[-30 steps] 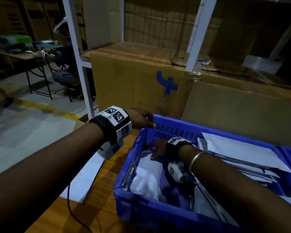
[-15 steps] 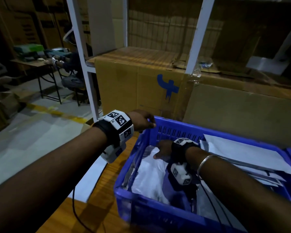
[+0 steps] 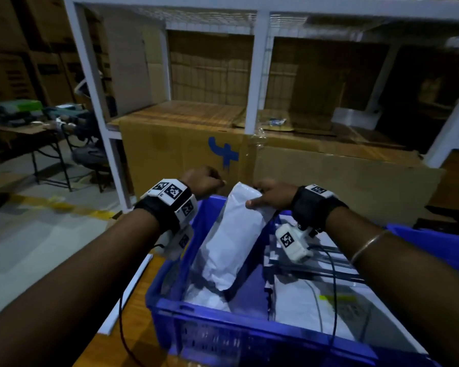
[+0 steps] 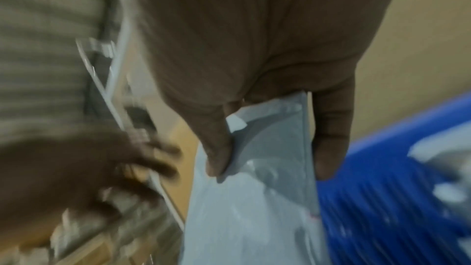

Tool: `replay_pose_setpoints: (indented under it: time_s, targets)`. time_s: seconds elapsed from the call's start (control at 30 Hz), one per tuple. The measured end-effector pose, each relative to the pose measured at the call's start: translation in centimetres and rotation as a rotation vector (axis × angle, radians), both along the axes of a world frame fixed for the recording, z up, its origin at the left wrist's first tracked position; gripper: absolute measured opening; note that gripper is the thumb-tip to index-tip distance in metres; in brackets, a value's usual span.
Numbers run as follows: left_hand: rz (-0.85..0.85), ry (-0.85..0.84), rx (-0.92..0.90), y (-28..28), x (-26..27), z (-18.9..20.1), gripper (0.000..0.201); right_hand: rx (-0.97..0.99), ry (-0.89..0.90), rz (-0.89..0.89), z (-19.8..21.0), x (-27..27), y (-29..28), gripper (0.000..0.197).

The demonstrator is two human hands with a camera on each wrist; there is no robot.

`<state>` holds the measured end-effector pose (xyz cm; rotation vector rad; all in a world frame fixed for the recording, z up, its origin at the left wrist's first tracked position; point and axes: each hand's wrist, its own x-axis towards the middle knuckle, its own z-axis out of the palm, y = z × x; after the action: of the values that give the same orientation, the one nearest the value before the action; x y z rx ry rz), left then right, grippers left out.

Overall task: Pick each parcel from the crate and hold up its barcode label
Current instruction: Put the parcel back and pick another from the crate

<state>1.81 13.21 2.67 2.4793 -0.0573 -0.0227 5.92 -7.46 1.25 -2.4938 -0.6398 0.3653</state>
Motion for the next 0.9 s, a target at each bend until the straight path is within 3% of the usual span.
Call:
replay_pose_setpoints:
  time_s: [0.13,0.23,0.4,0.53,0.67,0.77,0.9]
  targets:
    - [-0.031,0.046,-0.078,-2.5,0.6,-0.6,0.032,0.296,0.106,-0.171,1.4,-0.9,-5.2,0.038]
    - [-0.077,0.054,-0.079,-4.2,1.0,-1.2,0.026,0.428,0.078,-0.223,2.0,-1.7,-8.9,0.031]
    - [-0.115,0.020,-0.224,-6.9,1.9,-2.4,0.039,0.657,-0.012,-0.318,1.1,-2.6,-14.0,0.027]
    - [-0.022,-0.019,-0.328,-8.0,3.0,-4.2,0.056,0.805,-0.057,-0.389,-0.6,-2.7,-16.4,0.029]
    - [-0.065,0.012,-0.475,-8.7,4.0,-5.0,0.063,0.899,-0.083,-0.449,-2.2,-2.0,-17.2,0.035]
    - [-0.042,-0.071,-0.571,-9.0,4.4,-4.8,0.070,0.986,-0.060,-0.503,-3.0,-1.4,-17.3,0.030]
    - [-0.022,-0.138,-0.670,-8.9,5.2,-5.0,0.037,1.053,-0.050,-0.532,-4.2,-0.9,-17.5,0.022]
